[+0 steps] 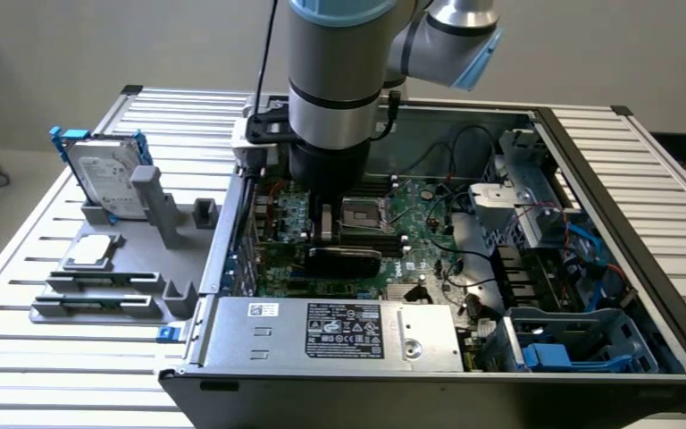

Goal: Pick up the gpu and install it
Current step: 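Press down on the gpu until it lock into place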

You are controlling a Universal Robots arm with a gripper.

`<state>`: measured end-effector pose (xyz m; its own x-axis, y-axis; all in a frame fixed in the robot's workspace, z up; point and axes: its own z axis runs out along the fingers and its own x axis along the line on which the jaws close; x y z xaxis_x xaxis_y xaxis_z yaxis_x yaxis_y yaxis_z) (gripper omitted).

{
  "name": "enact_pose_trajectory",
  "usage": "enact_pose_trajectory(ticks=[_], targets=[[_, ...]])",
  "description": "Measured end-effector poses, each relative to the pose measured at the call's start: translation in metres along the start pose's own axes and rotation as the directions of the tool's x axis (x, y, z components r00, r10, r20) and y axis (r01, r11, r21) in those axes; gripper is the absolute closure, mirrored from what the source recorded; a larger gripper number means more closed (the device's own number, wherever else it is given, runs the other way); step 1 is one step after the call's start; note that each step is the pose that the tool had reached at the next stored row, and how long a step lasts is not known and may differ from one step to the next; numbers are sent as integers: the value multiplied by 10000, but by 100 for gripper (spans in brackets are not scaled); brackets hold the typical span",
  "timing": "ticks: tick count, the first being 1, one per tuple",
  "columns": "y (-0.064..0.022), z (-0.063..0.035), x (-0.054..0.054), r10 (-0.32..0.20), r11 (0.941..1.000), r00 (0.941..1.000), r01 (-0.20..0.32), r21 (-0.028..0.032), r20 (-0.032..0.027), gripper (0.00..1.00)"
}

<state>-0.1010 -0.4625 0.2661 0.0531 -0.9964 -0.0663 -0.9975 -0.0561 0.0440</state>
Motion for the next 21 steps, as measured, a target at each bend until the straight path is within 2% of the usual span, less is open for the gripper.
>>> enact_pose_trajectory(ticks=[8, 11, 13, 17, 21], targets=[[0, 39, 1, -2, 10000, 10000, 2, -3, -45, 89], [1, 25, -1, -1, 10000, 10000, 1, -5, -49, 89], [2, -18, -6, 0, 10000, 10000, 0, 8, -22, 89], [9, -170, -13, -1, 10000, 10000, 1, -16, -42, 89], [13, -221, -17, -2, 10000, 10000, 2, -22, -44, 89]])
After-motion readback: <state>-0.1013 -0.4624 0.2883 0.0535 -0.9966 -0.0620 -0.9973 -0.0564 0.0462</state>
